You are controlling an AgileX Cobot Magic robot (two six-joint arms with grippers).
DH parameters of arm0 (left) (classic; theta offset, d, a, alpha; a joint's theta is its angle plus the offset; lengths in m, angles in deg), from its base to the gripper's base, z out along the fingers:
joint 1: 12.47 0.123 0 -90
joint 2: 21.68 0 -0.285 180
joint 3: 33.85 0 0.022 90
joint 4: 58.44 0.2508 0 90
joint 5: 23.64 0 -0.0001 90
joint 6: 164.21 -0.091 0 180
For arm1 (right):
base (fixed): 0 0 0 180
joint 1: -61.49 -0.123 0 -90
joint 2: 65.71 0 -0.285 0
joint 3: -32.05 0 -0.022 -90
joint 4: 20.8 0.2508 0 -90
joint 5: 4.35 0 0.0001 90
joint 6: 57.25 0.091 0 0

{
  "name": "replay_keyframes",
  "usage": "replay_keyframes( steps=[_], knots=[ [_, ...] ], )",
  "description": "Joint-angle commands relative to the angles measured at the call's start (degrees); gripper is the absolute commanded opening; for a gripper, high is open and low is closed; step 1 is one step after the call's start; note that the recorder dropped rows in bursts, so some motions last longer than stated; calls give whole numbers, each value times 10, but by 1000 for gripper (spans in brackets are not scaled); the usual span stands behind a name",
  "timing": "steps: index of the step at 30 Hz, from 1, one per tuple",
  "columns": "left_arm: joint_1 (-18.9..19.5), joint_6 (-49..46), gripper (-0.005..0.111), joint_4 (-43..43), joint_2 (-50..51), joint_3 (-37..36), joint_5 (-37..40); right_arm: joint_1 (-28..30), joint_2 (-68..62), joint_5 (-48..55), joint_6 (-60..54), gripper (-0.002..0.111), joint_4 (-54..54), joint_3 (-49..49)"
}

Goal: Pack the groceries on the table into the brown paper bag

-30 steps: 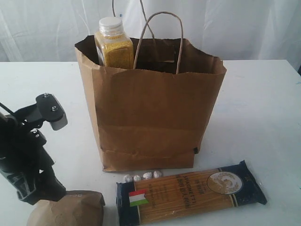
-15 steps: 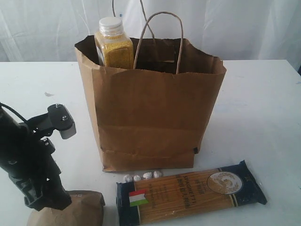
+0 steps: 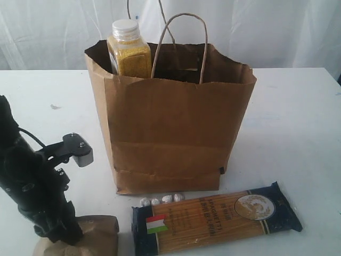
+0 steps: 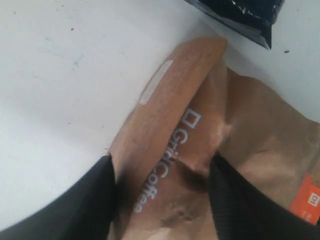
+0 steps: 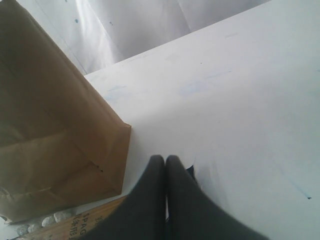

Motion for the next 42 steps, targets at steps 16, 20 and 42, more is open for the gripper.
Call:
replay_keyframes(
  steps=[16,20,42],
  knots=[
    [-2,295,0,246,17,-6,-97,4,2,-5,1,0,-6,-2],
    [-1,428,0,415,17,-5,-98,4,2,-5,1,0,-6,-2],
    [38,596,0,497,-119,-5,-95,4,2,-5,1,0,-5,-2]
  ],
)
